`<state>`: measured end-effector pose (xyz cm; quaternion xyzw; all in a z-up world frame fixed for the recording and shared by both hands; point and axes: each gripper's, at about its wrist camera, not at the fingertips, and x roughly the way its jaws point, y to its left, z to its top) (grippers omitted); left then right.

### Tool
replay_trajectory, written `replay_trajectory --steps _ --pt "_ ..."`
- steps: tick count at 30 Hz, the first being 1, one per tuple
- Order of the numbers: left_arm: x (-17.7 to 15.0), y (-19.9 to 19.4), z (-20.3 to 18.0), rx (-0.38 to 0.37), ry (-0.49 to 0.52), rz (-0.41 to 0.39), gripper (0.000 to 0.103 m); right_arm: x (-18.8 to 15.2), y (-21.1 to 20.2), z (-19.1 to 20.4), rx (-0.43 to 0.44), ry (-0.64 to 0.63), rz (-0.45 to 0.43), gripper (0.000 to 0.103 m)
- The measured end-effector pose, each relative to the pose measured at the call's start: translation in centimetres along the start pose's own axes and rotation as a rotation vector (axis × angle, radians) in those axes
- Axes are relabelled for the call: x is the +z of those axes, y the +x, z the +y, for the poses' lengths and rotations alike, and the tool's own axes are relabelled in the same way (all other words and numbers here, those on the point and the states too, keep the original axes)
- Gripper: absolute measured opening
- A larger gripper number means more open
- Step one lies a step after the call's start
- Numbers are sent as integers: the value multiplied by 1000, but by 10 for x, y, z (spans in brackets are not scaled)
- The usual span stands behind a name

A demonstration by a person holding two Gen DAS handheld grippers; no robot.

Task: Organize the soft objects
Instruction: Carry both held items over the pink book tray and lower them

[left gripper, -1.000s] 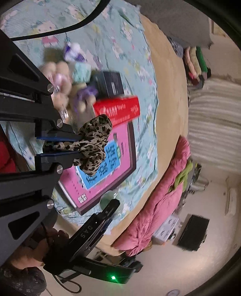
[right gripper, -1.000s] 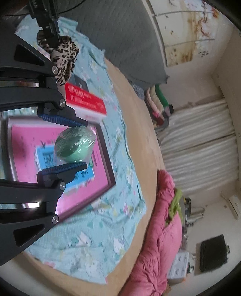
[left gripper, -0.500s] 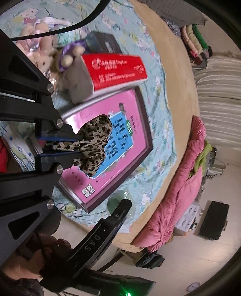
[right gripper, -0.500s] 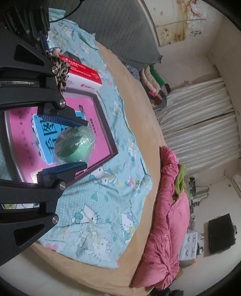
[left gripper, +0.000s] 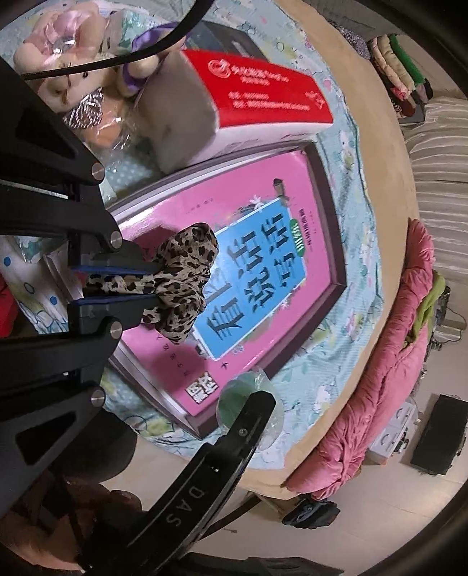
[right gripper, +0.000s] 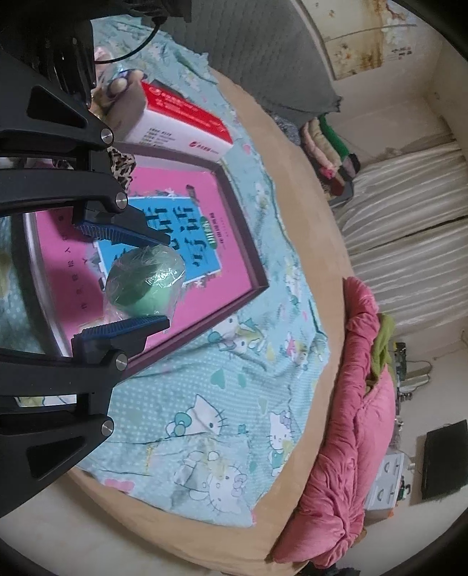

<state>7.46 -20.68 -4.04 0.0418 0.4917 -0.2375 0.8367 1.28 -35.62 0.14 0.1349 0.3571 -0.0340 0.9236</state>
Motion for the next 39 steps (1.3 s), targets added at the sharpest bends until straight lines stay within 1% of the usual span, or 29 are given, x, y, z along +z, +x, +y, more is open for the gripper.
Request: replay_trajectory --steps 8,17,25,27,30,35,39 --pt "-7 5 -2 -2 5 34 10 -8 18 -1 -37 -18 93 40" --pt "-12 8 0 -18 -6 66 11 -12 26 -9 -82 7 138 43" --pt "-16 6 2 -31 -18 77 12 -12 28 -8 -91 2 148 47" --pt "-17 6 3 -29 -24 79 14 -11 27 -7 -94 0 142 49" --pt "-17 6 5 -24 -30 87 16 -10 25 -7 -96 -2 131 52" --pt "-17 5 7 -20 -45 90 26 -9 22 -9 -106 12 113 56" --pt "-18 4 9 -27 -51 94 30 -8 20 -11 -113 23 99 58"
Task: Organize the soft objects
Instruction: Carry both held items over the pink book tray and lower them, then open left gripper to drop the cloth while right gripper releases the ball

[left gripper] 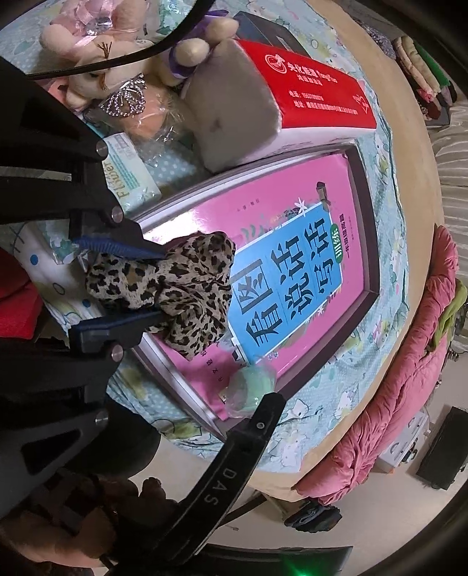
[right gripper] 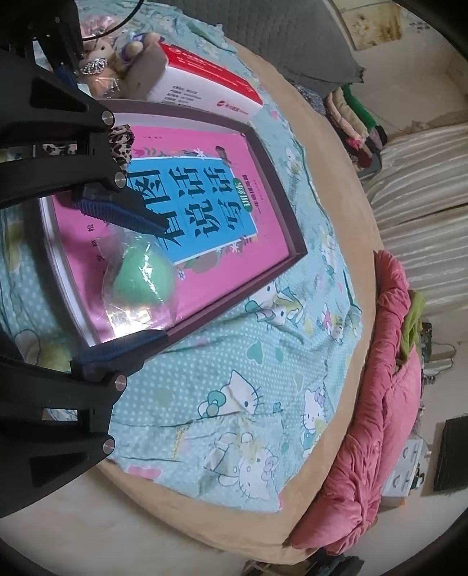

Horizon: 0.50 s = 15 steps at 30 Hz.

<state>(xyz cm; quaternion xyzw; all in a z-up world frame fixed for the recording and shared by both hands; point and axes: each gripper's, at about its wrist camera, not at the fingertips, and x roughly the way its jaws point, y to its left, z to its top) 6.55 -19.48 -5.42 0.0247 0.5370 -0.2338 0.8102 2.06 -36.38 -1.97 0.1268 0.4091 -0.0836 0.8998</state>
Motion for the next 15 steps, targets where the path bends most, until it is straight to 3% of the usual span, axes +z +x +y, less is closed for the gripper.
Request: replay_trajectory --steps 8,15 --pt "0 -6 0 1 6 -27 48 1 -3 1 1 -1 -16 58" --pt "0 -18 0 38 26 -67 55 2 -5 1 1 -1 -25 58"
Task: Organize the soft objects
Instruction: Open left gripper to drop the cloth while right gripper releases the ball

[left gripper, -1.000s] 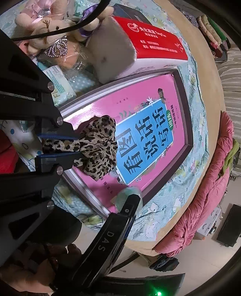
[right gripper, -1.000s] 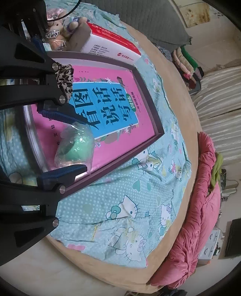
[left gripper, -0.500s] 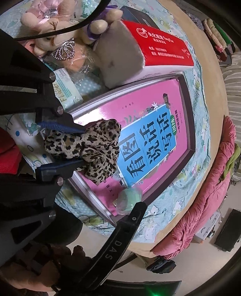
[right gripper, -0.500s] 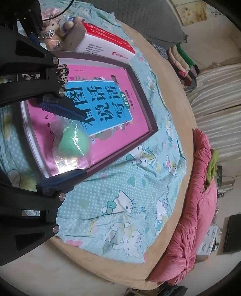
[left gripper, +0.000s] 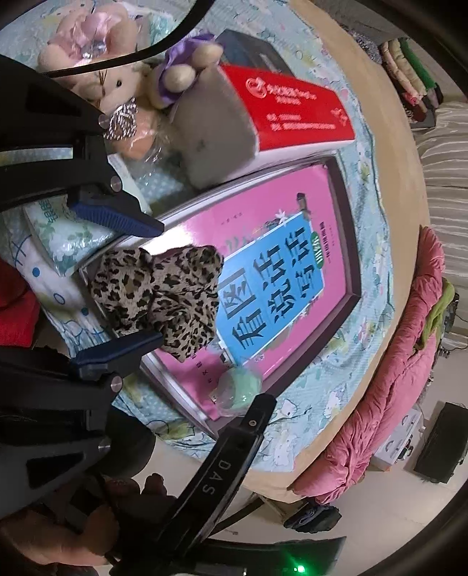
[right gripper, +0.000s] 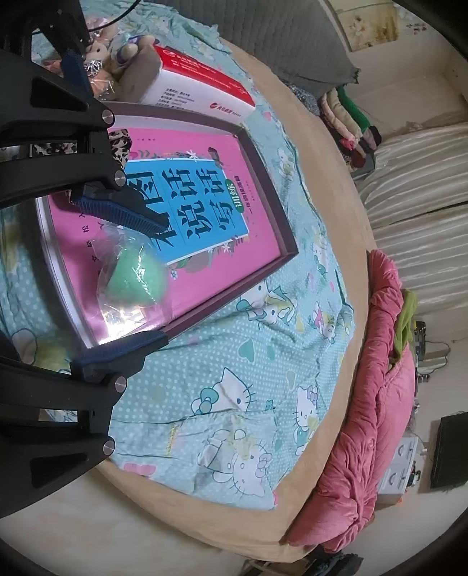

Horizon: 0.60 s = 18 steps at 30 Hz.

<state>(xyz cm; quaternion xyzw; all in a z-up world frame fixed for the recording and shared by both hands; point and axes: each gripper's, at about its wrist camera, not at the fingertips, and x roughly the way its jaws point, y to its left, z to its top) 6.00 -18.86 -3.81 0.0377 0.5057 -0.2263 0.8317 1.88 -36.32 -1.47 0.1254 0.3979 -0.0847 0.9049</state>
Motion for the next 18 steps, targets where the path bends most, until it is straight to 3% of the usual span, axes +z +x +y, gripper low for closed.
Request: replay_trajectory --steps 4,6,18 --pt "2 -11 0 18 9 -30 60 1 -3 1 5 -1 -15 61" --pt "3 -17 1 23 8 -43 65 1 -4 2 2 -4 -22 70" --pt "4 -37 5 64 5 -71 69 3 -12 8 -21 -41 -57 74"
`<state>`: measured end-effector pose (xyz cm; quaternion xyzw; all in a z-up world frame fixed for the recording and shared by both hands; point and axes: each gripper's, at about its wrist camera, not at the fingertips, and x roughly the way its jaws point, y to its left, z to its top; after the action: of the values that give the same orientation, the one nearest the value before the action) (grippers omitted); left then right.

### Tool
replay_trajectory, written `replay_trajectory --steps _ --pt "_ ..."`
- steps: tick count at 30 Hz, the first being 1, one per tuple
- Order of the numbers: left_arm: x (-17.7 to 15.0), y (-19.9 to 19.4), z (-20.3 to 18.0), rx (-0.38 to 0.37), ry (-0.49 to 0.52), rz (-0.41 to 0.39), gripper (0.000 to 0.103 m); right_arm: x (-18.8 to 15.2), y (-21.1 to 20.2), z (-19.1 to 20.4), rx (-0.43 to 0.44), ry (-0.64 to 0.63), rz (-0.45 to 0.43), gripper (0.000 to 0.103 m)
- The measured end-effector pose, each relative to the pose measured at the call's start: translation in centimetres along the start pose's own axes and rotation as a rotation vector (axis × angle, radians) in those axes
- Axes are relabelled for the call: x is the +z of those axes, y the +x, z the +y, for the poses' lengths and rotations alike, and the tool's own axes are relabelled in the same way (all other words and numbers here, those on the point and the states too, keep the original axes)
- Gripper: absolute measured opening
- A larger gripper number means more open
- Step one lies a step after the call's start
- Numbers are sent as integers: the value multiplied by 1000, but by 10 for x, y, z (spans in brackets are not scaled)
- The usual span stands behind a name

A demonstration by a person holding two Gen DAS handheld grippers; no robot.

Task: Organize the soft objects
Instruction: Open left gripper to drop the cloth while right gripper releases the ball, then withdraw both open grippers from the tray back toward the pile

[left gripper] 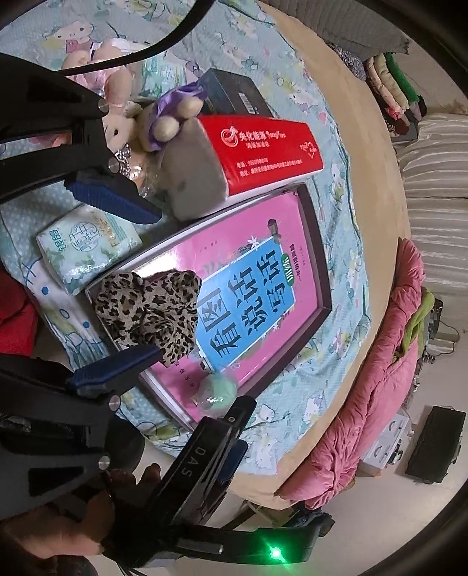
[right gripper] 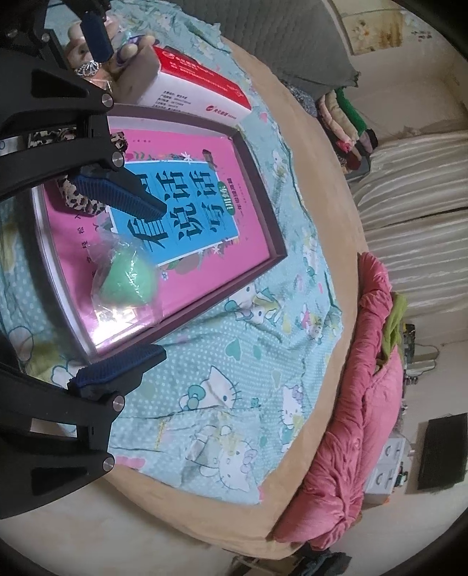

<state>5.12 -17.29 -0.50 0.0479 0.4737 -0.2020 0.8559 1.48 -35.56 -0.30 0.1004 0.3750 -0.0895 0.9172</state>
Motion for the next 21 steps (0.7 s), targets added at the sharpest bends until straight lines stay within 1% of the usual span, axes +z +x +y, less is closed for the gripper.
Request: replay_trajectory --steps 6,8,11,14,19,21 --pt "0 -10 5 16 -5 -19 70 2 -11 6 -13 -23 -40 75" --pt "0 -13 8 15 -8 -26 71 3 -15 7 -19 -24 -52 77" --pt "-1 -17 13 25 -13 -35 73 4 -24 11 -23 -30 -72 78" --pt "-1 -21 19 19 -26 -48 79 6 -33 20 -21 -54 -87 78" --pt "-3 -29 31 35 -47 -63 80 8 -49 37 -24 -104 -118 78" --pt "-4 -32 37 40 -60 -67 80 9 -58 45 -38 -135 -150 79"
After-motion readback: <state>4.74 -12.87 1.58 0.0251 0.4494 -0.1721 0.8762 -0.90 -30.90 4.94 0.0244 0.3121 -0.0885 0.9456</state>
